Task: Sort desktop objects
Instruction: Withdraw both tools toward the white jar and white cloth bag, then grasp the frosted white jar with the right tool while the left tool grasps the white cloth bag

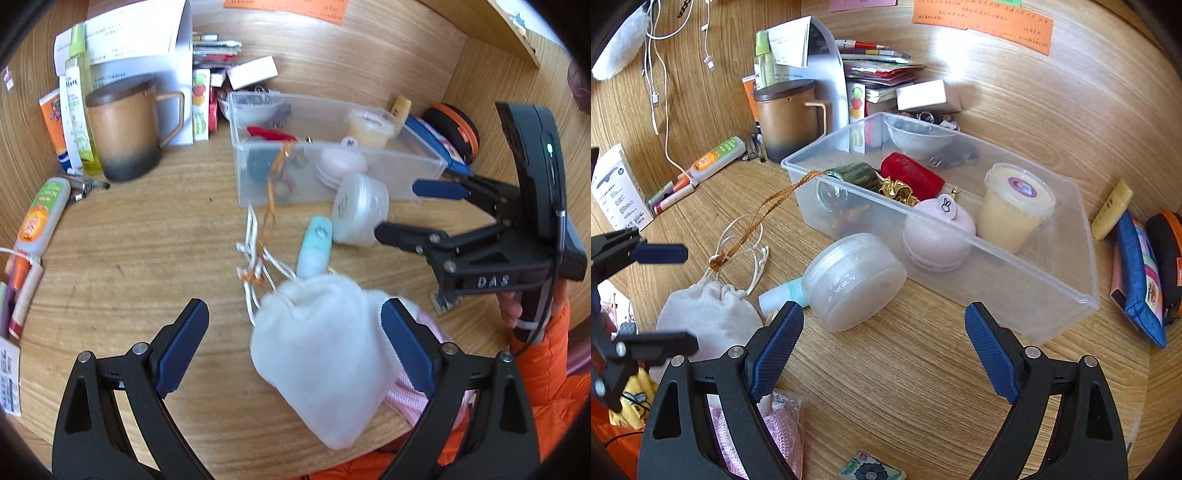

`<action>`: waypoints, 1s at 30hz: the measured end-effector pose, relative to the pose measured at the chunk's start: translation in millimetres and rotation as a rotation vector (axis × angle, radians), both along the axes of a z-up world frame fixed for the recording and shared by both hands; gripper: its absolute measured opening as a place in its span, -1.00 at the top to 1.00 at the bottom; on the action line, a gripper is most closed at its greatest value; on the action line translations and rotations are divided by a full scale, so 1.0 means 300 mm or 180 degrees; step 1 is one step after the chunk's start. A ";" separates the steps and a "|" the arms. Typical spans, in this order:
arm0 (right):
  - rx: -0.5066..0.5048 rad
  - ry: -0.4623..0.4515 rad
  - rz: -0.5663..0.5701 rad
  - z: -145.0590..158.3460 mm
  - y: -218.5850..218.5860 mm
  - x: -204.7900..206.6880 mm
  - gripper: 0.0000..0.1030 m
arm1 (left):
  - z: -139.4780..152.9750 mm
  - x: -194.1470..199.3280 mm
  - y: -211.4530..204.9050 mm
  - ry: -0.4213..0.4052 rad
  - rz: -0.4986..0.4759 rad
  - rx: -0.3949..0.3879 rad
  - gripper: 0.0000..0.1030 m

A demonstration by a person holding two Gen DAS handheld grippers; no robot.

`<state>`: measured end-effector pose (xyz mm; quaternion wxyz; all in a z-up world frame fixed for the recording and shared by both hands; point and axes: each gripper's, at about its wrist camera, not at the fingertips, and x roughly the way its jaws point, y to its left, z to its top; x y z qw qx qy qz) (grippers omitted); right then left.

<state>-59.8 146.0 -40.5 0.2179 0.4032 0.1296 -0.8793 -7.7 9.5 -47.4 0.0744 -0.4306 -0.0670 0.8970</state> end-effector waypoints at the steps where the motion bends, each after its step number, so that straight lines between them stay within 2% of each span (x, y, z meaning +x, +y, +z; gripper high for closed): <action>1: 0.0002 -0.0006 0.0005 -0.002 -0.002 -0.001 -0.70 | -0.006 0.004 0.006 -0.0026 -0.0015 0.0007 -0.85; 9: 0.0018 -0.0098 0.0047 -0.029 -0.028 -0.024 -0.70 | -0.061 0.015 0.044 -0.0173 -0.0080 0.0095 -0.85; 14: 0.0042 -0.0171 0.0025 -0.061 -0.046 -0.052 -0.70 | -0.091 0.003 0.029 -0.0195 -0.0055 0.0225 -0.95; 18: -0.0027 -0.0231 -0.0005 -0.076 -0.056 -0.071 -0.70 | -0.102 -0.006 0.014 -0.0107 -0.0019 0.0270 -0.95; 24: -0.0015 -0.0103 -0.0062 -0.072 -0.078 -0.086 -0.69 | -0.096 0.003 0.025 0.0081 0.0013 0.0072 -0.94; 27: -0.0023 0.0026 -0.0054 -0.054 -0.082 -0.078 -0.66 | -0.090 0.012 0.036 0.0169 -0.0037 -0.0003 -0.81; 29: -0.0060 0.0017 -0.0029 -0.051 -0.084 -0.076 -0.62 | -0.092 0.009 0.036 0.0160 -0.0091 0.0044 -0.57; 30: -0.0058 0.0006 -0.0026 -0.053 -0.085 -0.077 -0.60 | -0.096 0.002 0.035 0.0141 -0.0101 0.0065 -0.52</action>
